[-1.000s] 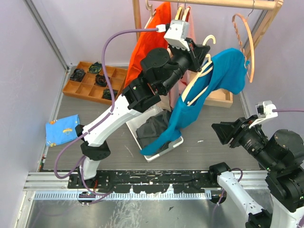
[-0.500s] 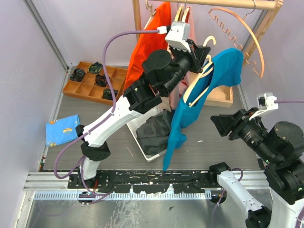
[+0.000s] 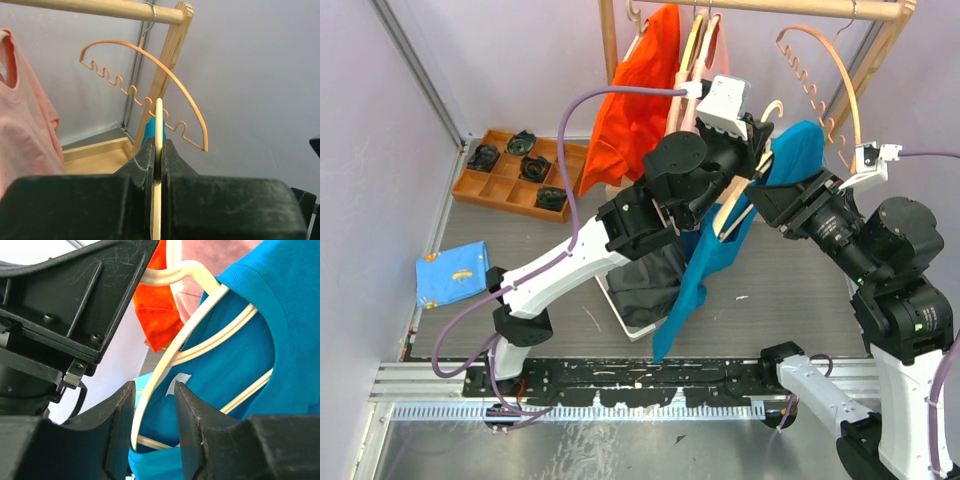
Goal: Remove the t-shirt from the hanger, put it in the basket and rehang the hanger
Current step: Pick up the hanger from the clothesline.
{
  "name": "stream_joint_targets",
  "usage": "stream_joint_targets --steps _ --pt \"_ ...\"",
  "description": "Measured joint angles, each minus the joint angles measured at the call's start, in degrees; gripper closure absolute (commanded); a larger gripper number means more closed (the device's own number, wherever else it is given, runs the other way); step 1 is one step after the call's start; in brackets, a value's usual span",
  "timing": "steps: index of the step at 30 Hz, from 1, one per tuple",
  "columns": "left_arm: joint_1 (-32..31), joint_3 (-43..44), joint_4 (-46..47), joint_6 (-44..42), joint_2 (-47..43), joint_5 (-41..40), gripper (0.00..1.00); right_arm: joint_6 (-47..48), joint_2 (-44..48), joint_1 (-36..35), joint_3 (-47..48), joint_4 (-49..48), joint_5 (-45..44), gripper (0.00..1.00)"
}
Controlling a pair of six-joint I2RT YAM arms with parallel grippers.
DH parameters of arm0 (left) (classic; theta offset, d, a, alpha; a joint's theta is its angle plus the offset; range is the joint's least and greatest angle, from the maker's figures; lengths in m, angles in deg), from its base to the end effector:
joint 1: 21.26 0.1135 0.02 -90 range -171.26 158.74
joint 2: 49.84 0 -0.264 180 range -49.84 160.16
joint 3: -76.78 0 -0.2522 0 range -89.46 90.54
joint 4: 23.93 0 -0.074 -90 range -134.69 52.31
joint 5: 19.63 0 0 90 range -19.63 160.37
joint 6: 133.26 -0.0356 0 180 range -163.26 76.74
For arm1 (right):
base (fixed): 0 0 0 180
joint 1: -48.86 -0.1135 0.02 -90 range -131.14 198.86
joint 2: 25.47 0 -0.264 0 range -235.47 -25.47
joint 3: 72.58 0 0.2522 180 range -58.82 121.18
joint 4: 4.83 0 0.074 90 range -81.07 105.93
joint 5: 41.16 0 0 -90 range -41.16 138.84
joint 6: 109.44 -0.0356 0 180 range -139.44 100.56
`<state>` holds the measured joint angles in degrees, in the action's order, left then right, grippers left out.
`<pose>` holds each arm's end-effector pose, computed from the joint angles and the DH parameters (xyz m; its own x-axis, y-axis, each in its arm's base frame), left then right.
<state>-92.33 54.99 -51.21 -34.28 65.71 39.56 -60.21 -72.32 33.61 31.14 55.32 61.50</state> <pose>0.1536 -0.3915 0.5503 -0.0168 -0.3642 -0.9312 0.6576 0.6975 -0.2847 0.0808 0.0301 0.5111 -0.3472 0.5657 -0.7479 -0.3182 0.6791 0.6615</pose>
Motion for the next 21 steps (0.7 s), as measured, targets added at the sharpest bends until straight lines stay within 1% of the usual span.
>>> stream_joint_targets --steps 8,21 --pt "-1.14 0.0 3.72 -4.83 0.02 -4.13 1.0 -6.01 0.94 0.0 -2.36 -3.91 2.01 0.58" --pt "-2.34 0.0 7.3 -8.52 0.02 -7.28 1.0 -10.25 2.78 0.0 -6.95 -8.2 5.11 0.61"
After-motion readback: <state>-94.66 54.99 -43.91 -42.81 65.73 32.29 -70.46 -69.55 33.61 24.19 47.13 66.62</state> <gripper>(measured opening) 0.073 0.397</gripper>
